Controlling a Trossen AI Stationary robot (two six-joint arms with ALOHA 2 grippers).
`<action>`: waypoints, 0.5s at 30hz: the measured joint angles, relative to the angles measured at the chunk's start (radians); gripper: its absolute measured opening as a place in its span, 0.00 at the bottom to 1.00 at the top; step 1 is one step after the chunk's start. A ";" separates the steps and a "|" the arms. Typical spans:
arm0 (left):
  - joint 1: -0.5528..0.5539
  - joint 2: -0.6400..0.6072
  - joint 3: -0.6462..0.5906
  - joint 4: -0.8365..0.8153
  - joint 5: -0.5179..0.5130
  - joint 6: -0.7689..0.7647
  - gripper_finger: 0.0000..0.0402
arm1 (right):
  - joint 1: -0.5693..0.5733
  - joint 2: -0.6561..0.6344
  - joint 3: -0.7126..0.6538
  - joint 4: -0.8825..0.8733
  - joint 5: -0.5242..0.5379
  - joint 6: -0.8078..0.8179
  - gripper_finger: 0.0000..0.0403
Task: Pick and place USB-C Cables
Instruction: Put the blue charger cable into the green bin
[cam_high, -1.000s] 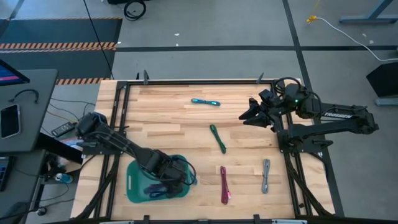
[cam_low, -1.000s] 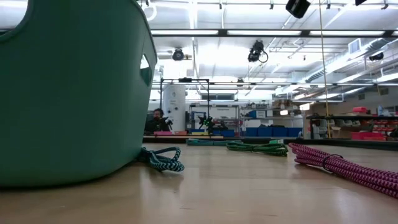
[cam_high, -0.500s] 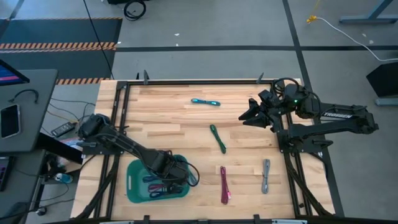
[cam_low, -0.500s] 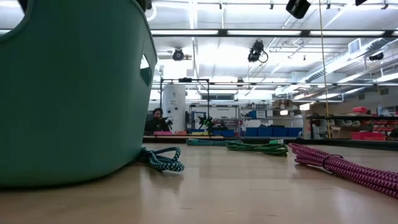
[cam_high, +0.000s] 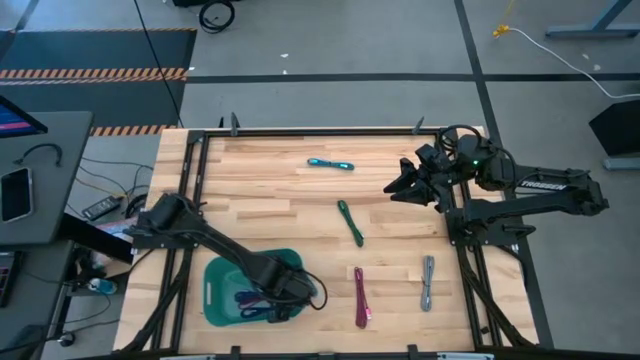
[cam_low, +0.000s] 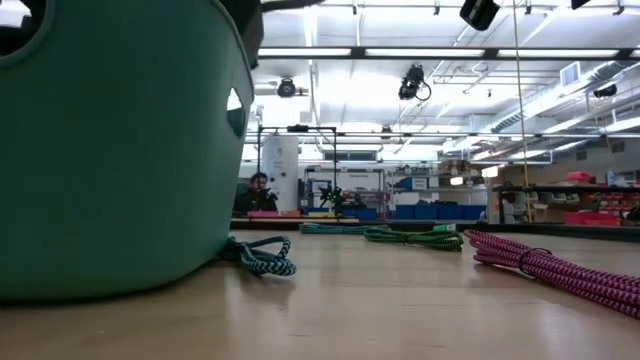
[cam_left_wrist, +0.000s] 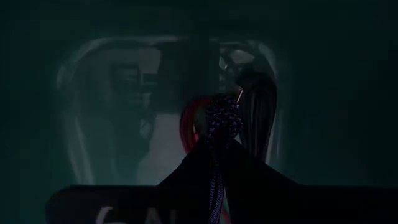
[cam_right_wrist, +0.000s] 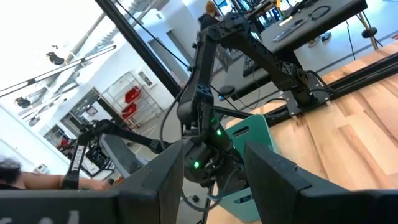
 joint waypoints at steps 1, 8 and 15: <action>0.000 0.001 0.000 0.001 0.001 0.000 0.06 | 0.000 0.000 0.000 -0.001 0.000 0.000 0.43; 0.002 0.012 0.000 0.040 0.004 -0.007 0.06 | 0.000 0.000 -0.001 -0.001 0.000 0.000 0.43; 0.003 0.012 0.000 0.033 0.003 -0.052 0.20 | 0.000 0.000 -0.001 -0.001 0.000 0.000 0.43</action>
